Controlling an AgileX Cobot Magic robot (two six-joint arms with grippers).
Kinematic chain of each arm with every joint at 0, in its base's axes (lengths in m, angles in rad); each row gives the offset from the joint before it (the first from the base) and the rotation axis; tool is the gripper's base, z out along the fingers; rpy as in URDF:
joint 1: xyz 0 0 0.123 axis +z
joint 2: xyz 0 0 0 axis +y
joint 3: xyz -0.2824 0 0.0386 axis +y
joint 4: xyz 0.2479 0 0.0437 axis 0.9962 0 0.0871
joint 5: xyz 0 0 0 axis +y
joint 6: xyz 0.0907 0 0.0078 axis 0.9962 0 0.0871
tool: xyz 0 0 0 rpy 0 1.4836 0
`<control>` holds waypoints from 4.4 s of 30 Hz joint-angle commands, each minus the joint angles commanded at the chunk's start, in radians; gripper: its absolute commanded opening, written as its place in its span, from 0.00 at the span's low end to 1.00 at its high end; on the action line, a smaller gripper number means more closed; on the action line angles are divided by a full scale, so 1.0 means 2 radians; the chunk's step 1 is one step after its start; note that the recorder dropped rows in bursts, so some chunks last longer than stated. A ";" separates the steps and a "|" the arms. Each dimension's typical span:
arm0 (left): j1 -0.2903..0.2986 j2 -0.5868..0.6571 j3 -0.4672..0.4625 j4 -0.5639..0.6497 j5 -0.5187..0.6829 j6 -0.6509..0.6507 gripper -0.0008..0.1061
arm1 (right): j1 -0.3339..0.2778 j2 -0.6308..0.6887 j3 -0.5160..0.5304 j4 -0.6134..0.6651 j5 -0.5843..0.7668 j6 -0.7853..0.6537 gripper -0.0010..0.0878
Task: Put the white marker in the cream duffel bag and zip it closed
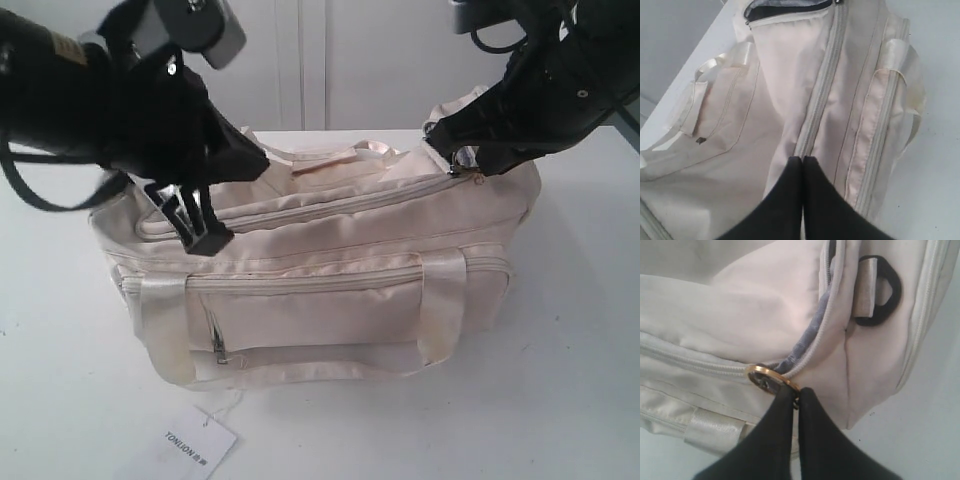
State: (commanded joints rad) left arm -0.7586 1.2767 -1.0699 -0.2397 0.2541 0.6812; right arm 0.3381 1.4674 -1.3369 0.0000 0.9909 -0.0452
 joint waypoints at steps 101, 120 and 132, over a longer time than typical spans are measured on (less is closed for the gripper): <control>-0.252 0.236 -0.071 0.882 0.061 -0.605 0.59 | 0.000 0.000 0.000 0.000 -0.016 -0.001 0.01; -0.238 0.301 -0.120 0.896 0.081 -0.655 0.59 | 0.000 0.000 0.000 0.000 -0.015 -0.001 0.01; -0.234 0.310 -0.123 0.894 0.085 -0.656 0.01 | 0.000 0.000 0.000 0.000 -0.018 -0.001 0.01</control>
State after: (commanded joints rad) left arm -1.2266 1.8958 -1.3150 1.5480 0.4237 -0.6308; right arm 0.3381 1.4674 -1.3369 0.0000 0.9544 -0.0472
